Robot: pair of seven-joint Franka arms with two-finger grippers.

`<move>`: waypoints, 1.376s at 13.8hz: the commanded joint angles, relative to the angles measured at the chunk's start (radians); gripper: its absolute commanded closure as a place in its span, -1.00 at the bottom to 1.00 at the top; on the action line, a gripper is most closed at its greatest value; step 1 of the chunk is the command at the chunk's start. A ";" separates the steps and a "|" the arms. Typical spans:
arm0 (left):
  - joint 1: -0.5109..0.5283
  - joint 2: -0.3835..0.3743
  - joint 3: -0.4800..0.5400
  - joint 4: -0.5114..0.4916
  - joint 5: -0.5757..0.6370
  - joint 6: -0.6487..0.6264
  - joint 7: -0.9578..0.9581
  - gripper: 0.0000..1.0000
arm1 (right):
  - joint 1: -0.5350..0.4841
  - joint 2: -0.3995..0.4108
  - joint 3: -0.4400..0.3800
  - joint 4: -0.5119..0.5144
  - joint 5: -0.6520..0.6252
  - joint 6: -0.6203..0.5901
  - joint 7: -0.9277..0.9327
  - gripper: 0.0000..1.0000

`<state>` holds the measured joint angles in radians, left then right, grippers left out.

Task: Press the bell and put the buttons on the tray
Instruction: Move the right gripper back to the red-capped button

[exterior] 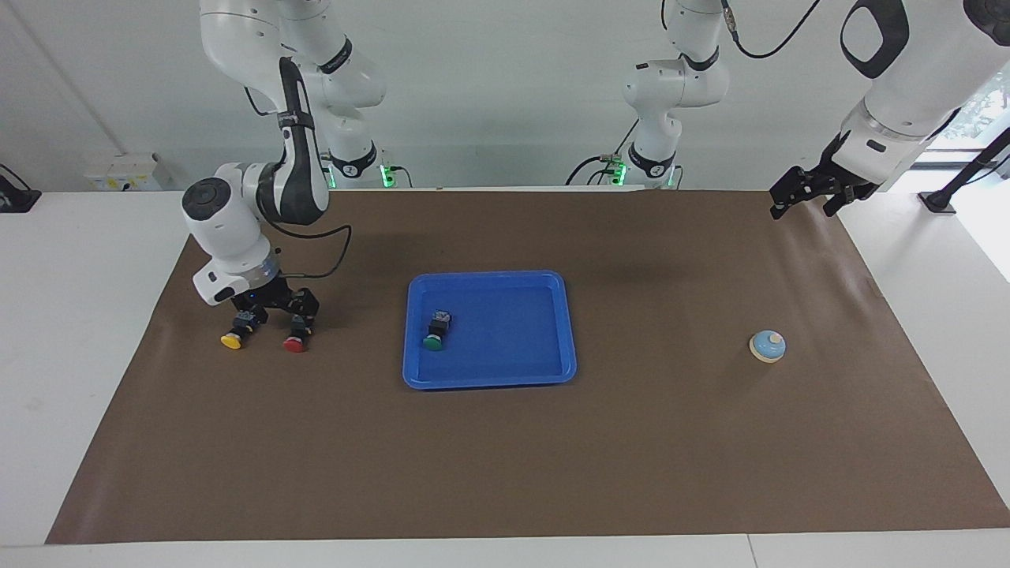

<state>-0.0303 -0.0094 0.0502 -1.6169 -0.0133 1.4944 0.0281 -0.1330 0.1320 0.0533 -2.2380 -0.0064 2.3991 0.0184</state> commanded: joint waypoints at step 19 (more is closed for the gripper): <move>0.003 -0.003 -0.001 -0.003 0.004 0.000 -0.005 -1.00 | 0.453 0.087 0.010 0.386 -0.001 -0.351 0.394 1.00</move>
<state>-0.0303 -0.0094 0.0504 -1.6172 -0.0133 1.4944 0.0281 0.2478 0.1667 0.0652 -1.9005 -0.0058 2.0498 0.3491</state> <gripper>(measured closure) 0.000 0.586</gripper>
